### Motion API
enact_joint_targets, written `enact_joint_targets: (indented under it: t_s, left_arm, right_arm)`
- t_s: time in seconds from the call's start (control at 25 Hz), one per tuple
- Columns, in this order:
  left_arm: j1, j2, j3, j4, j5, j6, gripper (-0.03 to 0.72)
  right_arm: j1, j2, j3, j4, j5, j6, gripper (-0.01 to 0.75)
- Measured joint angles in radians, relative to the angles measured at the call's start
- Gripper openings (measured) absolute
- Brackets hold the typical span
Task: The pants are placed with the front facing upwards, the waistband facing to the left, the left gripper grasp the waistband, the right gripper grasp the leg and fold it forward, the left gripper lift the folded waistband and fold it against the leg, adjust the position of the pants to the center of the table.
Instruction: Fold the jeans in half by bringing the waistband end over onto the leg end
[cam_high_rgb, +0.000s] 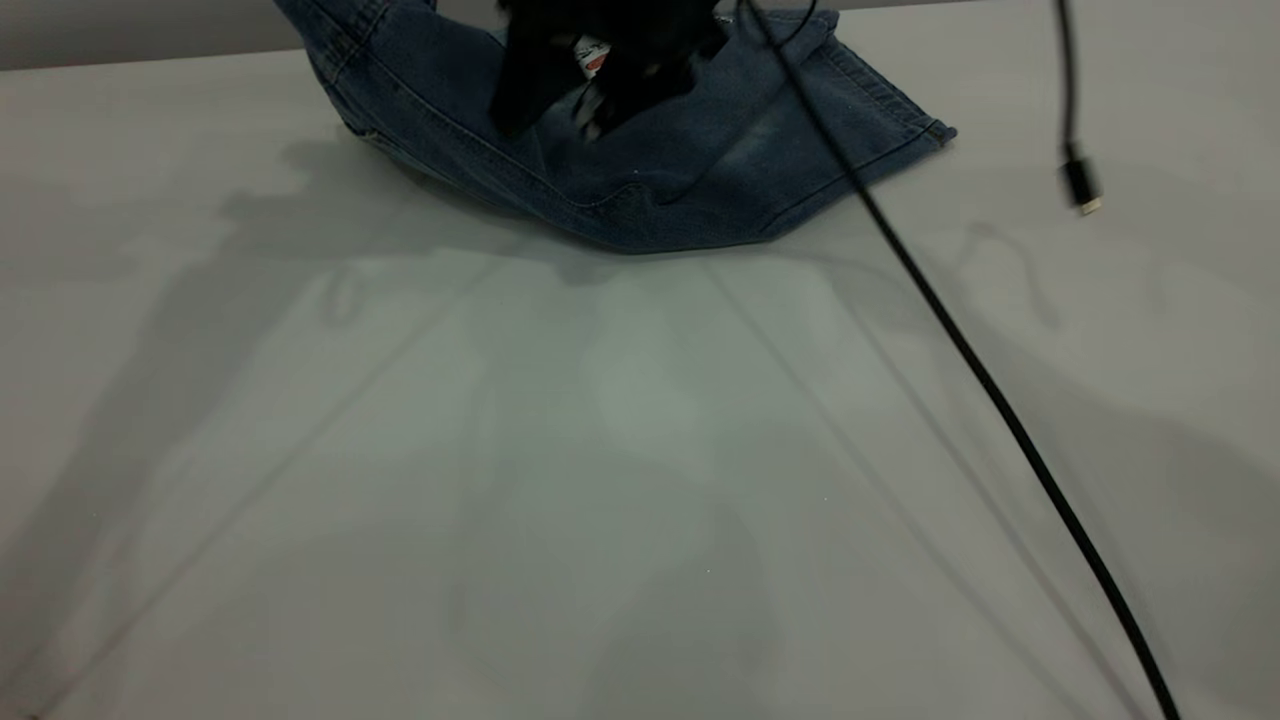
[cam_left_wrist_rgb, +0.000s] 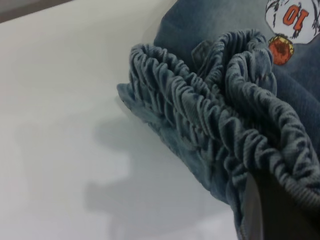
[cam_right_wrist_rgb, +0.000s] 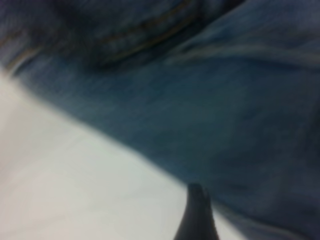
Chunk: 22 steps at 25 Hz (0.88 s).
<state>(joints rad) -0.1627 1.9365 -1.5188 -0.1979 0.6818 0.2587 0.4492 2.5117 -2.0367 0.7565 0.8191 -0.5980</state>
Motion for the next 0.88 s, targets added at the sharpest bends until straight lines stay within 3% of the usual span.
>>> enact_joint_targets:
  t_s: [0.2,0.48,0.88]
  left_arm:
    - [-0.008,0.0,0.0,-0.037,-0.021,0.025,0.089]
    - [-0.086,0.032,0.0,-0.093,-0.042,0.129,0.089]
    - [-0.191,0.041,0.0,-0.094,-0.103,0.152,0.089]
  right_arm:
    - [-0.061,0.0,-0.083,-0.137,0.004,0.1,0.479]
    - [-0.142,0.002,-0.089,-0.296,-0.023,0.2,0.479]
    - [-0.151,0.056,-0.089,-0.419,-0.027,0.281,0.479]
